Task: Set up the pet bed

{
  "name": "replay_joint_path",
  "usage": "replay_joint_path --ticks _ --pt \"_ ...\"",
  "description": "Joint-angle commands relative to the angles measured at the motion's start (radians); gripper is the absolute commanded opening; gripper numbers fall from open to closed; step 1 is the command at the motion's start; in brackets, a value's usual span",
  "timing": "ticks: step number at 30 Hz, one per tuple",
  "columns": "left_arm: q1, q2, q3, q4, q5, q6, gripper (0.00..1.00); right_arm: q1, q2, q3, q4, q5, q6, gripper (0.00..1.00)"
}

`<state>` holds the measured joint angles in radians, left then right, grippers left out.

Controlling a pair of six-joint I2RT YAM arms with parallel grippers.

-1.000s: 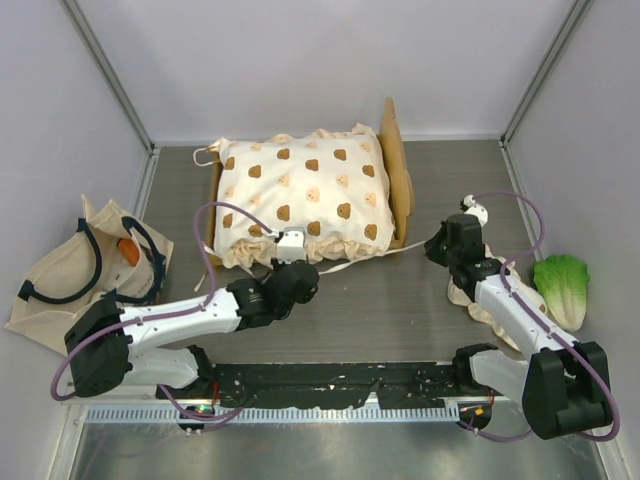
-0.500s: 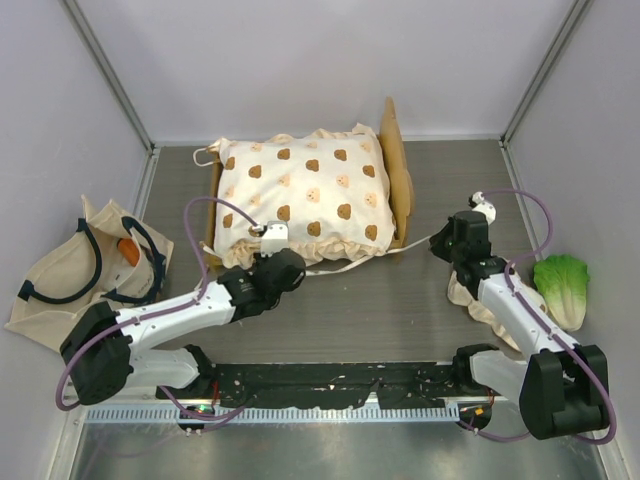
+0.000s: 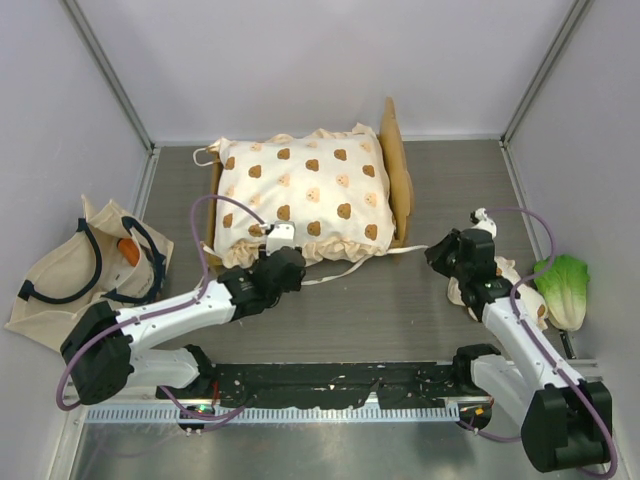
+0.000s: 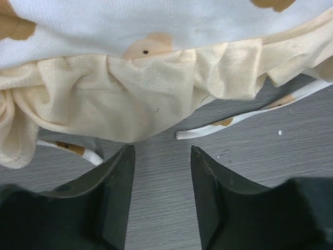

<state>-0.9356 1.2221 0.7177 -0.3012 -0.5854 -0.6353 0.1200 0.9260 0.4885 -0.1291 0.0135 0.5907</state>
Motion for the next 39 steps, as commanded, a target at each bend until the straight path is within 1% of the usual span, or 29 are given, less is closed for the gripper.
replay_joint_path --ticks 1,2,3,4,5,6,8,9,11,13,14,15,17,18,20,21,23,24,26,28,29,32,34,35,37,38,39 --pt "-0.002 -0.022 0.065 0.047 0.028 0.037 0.57 -0.005 -0.114 -0.045 -0.072 -0.063 0.023 0.43" --pt "0.000 -0.029 0.081 0.042 0.030 0.039 0.63 -0.005 -0.131 -0.044 -0.093 -0.061 0.034 0.49" --pt "0.000 -0.036 0.089 0.039 0.032 0.043 0.78 -0.006 -0.151 -0.033 -0.133 -0.060 0.034 0.54" --pt "0.000 -0.051 0.098 0.033 0.032 0.058 0.88 -0.006 -0.188 -0.019 -0.151 -0.057 0.034 0.66" --pt "0.000 -0.061 0.118 0.024 0.033 0.065 0.97 -0.006 -0.200 0.002 -0.173 -0.046 0.026 0.70" --pt "0.000 -0.070 0.129 0.016 0.032 0.075 1.00 -0.005 -0.211 0.053 -0.193 -0.041 -0.004 0.76" --pt "0.001 -0.096 0.166 -0.009 0.035 0.114 1.00 -0.005 -0.208 0.113 -0.224 -0.061 -0.044 0.79" --pt "0.001 -0.104 0.181 -0.018 0.038 0.127 1.00 -0.005 -0.197 0.183 -0.246 -0.078 -0.072 0.79" --pt "0.017 -0.122 0.238 -0.074 0.039 0.158 1.00 -0.005 -0.164 0.252 -0.254 -0.139 -0.097 0.80" --pt "0.041 -0.139 0.268 -0.114 0.080 0.181 1.00 -0.003 -0.138 0.344 -0.247 -0.171 -0.121 0.80" --pt "0.079 -0.153 0.296 -0.130 0.097 0.187 1.00 -0.002 -0.121 0.373 -0.247 -0.178 -0.127 0.80" --pt "0.096 -0.159 0.310 -0.145 0.129 0.190 1.00 0.001 -0.069 0.442 -0.251 -0.178 -0.138 0.80" --pt "0.135 -0.173 0.334 -0.177 0.159 0.201 1.00 0.006 -0.004 0.524 -0.274 -0.185 -0.179 0.80" --pt "0.142 -0.190 0.338 -0.187 0.183 0.212 1.00 0.006 0.082 0.604 -0.299 -0.193 -0.192 0.81" --pt "0.152 -0.203 0.339 -0.194 0.205 0.214 1.00 0.017 0.170 0.709 -0.319 -0.202 -0.219 0.81" --pt "0.152 -0.213 0.341 -0.203 0.213 0.210 1.00 0.021 0.244 0.741 -0.339 -0.198 -0.227 0.81" --pt "0.153 -0.219 0.339 -0.217 0.255 0.207 1.00 0.035 0.310 0.813 -0.348 -0.170 -0.249 0.81" --pt "0.153 -0.228 0.341 -0.246 0.249 0.188 1.00 0.038 0.367 0.835 -0.360 -0.172 -0.259 0.80" --pt "0.155 -0.243 0.336 -0.269 0.233 0.180 1.00 0.061 0.405 0.883 -0.368 -0.172 -0.278 0.77" --pt "0.169 -0.274 0.322 -0.286 0.229 0.178 1.00 0.096 0.438 0.898 -0.371 -0.127 -0.288 0.76" --pt "0.179 -0.280 0.325 -0.295 0.231 0.175 1.00 0.137 0.453 0.912 -0.379 -0.100 -0.311 0.71" --pt "0.208 -0.308 0.319 -0.315 0.231 0.183 1.00 0.202 0.523 0.962 -0.434 0.017 -0.341 0.62" --pt "0.231 -0.317 0.325 -0.329 0.236 0.201 1.00 0.217 0.550 0.984 -0.461 0.092 -0.348 0.48" --pt "0.241 -0.315 0.330 -0.348 0.236 0.206 1.00 0.225 0.547 0.980 -0.452 0.111 -0.354 0.37" --pt "0.264 -0.314 0.350 -0.369 0.239 0.226 1.00 0.227 0.531 0.966 -0.438 0.158 -0.380 0.30" --pt "0.268 -0.312 0.356 -0.386 0.239 0.233 1.00 0.227 0.518 0.958 -0.432 0.176 -0.399 0.19" --pt "0.276 -0.312 0.365 -0.391 0.239 0.240 1.00 0.227 0.511 0.955 -0.429 0.190 -0.446 0.14"
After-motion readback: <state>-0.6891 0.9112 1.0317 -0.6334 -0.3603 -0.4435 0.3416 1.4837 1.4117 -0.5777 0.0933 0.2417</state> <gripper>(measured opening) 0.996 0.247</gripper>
